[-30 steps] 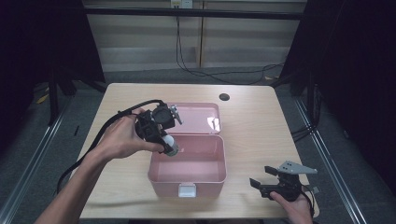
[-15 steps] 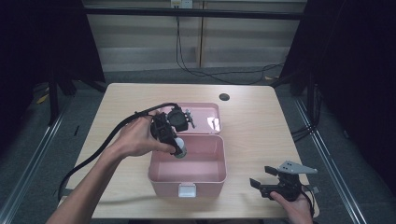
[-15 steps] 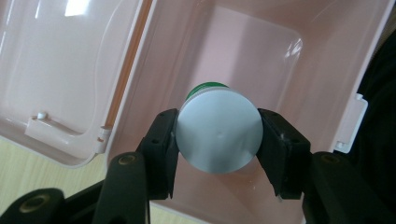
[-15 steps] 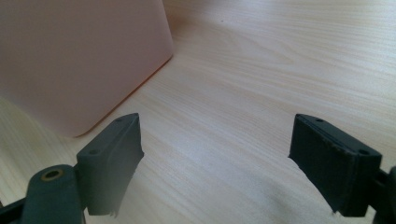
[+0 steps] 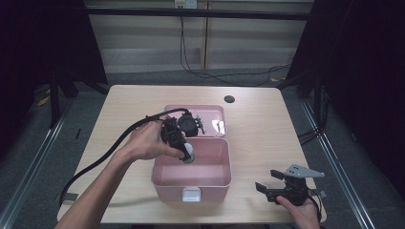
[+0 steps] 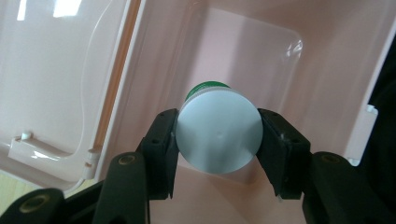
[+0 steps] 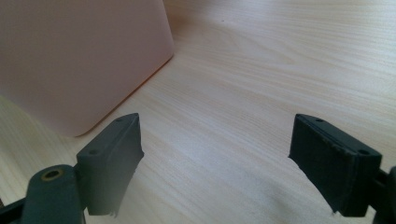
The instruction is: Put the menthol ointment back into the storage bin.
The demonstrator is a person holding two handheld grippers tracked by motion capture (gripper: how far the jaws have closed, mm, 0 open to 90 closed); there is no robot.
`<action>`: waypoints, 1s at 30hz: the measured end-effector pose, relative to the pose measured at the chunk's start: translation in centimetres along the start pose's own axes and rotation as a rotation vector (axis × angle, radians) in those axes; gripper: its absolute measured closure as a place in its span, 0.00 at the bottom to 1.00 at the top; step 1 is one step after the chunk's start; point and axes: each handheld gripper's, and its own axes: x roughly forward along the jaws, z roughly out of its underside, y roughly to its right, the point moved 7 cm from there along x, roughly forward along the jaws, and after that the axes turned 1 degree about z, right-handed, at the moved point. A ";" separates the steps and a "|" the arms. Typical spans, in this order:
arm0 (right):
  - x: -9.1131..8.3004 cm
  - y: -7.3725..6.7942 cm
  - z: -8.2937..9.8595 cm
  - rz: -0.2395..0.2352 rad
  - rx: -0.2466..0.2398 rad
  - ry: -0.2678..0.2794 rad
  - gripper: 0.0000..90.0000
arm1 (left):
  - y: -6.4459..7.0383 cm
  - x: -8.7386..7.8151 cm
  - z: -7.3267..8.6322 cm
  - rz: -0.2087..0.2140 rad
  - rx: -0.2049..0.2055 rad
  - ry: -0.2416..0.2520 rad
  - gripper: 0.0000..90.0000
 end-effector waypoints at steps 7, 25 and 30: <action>0.0 -0.1 0.0 0.001 -0.005 0.001 0.18 | 0.3 0.5 -0.8 -0.007 0.026 -0.010 0.57; 0.0 -0.1 0.0 -0.006 -0.005 0.002 0.18 | 0.7 2.7 -3.8 0.018 0.090 -0.018 0.57; -0.1 -0.2 0.0 -0.009 -0.010 0.000 0.18 | 1.1 3.6 -4.8 0.025 0.119 -0.034 0.57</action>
